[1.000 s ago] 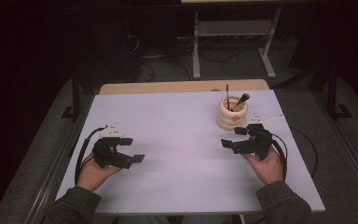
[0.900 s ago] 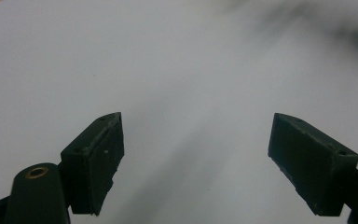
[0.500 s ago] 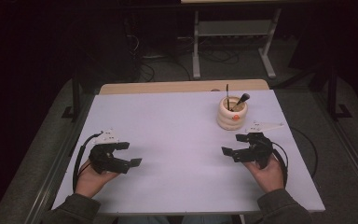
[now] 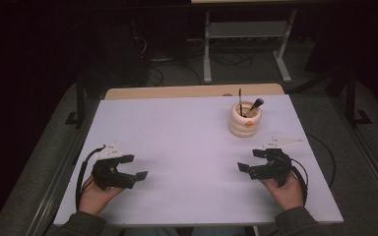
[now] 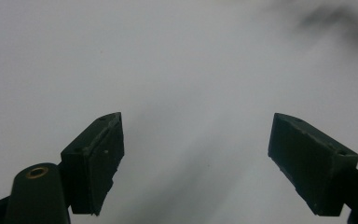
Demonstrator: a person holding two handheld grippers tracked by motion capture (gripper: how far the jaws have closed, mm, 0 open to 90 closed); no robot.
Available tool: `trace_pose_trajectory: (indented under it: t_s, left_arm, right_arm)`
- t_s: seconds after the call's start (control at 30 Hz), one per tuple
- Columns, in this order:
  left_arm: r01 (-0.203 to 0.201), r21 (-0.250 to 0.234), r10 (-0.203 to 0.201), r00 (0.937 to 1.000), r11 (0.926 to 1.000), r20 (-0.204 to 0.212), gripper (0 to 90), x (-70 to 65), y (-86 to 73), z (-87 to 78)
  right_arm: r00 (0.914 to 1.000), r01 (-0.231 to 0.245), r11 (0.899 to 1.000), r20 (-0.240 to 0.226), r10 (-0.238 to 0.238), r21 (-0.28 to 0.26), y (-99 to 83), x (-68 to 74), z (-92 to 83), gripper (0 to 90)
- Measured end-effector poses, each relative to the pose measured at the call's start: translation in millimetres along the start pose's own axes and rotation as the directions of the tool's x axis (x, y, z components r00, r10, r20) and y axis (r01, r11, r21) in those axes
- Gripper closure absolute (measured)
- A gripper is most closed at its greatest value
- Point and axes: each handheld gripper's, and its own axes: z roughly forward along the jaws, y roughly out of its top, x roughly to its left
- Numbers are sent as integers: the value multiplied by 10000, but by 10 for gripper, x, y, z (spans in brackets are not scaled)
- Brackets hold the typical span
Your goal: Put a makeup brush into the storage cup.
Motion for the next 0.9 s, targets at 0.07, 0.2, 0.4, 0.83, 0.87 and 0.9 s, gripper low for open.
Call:
trace_pose_trajectory:
  t_s: [0.07,0.2,0.4,0.83,0.87,0.9]
  left_arm:
    - [1,-42,-1,10000,10000,-41,180,-6,-32,15]
    - [42,-11,-42,10000,10000,-51,180,-24,-80,16]
    - [99,-76,-98,9999,9999,31,180,-34,-151,-15]
    - [34,-42,-34,10000,10000,-28,181,-75,-274,-32]
    - [7,-3,-7,10000,10000,-45,181,-70,-281,-33]
    - [40,-35,-40,10000,10000,-36,181,-68,-284,-31]
  right_arm:
    - [10000,-50,10000,-2,50,27,-19,7,-7,174]
    - [10000,-31,10000,65,31,-22,-49,24,-31,174]
    - [9998,-62,9999,168,63,-91,-126,30,-75,169]
    - [9996,-210,9997,193,213,-149,-218,27,-120,170]
    - [9997,-142,9997,205,146,-221,-224,20,-123,170]
    - [9997,-110,9996,235,116,-266,-230,17,-128,170]
